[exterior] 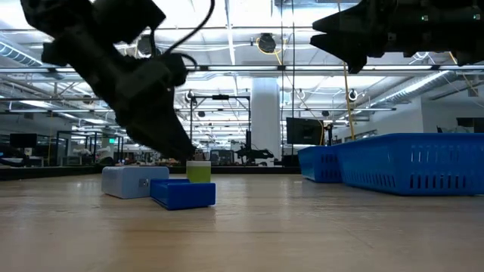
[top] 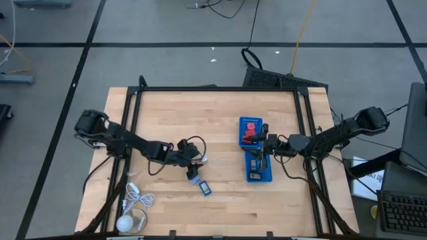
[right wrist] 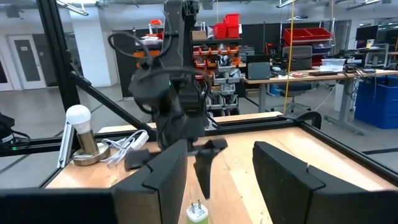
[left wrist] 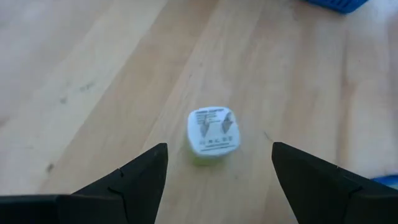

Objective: Pick & Place Office items
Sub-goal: Put the green charger adapter into the top blue bin

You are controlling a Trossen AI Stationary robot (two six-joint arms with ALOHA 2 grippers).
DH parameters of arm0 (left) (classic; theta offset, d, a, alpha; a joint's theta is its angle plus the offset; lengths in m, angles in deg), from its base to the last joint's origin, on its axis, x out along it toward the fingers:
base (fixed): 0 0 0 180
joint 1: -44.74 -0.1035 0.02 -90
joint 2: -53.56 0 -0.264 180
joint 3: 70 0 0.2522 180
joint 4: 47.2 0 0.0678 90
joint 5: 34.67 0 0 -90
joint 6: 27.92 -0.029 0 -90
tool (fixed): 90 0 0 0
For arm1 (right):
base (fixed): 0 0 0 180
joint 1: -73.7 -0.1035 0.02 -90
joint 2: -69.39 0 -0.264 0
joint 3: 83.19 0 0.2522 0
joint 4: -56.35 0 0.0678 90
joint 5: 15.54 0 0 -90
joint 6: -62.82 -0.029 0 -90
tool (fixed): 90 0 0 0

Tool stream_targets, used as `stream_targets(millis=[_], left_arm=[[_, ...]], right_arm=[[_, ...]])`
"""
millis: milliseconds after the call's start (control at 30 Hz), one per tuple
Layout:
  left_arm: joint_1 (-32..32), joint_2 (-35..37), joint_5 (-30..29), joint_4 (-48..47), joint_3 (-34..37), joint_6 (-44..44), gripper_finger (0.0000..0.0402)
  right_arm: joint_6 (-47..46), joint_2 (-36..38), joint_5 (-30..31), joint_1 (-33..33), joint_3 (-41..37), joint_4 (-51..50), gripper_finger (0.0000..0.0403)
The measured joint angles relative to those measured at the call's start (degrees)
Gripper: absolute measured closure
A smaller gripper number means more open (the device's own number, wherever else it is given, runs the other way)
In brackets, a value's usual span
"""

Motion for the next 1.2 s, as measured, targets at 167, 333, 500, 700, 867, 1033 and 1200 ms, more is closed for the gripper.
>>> stream_targets(millis=[167, 333, 500, 700, 867, 1033, 1200], left_arm=[[-0.39, -4.5, 0.02, 5.99, 0.01, -0.99, 0.011], [-0.43, -6.93, -0.04, 10.84, 0.01, -5.25, 0.011], [-0.68, -7.0, -0.33, 11.18, 0.01, -5.42, 0.011], [-1.42, -7.0, -0.54, 10.47, 0.01, -5.31, 0.011], [-1.53, -7.0, -0.54, 10.21, 0.01, -5.27, 0.014], [-1.53, -7.0, -0.24, 10.22, 0.01, -5.29, 0.021], [-1.73, -7.0, -0.11, 11.14, 0.01, -5.29, 0.0272]], right_arm=[[0.13, 0.0, 0.0, 0.0, 0.02, -0.03, 0.0232], [0.15, 0.0, -0.02, 0.0, 0.04, -0.04, 0.0232], [0.17, 0.0, -0.02, 0.0, 0.04, -0.04, 0.0232], [0.17, 0.0, -0.02, 0.0, 0.04, -0.04, 0.0232], [0.2, 0.0, -0.02, 0.0, 0.04, -0.07, 0.0232], [0.2, 0.0, 0.02, 0.0, 0.07, -0.07, 0.0232], [0.2, 0.0, 0.04, 0.0, 0.07, -0.07, 0.0232]])
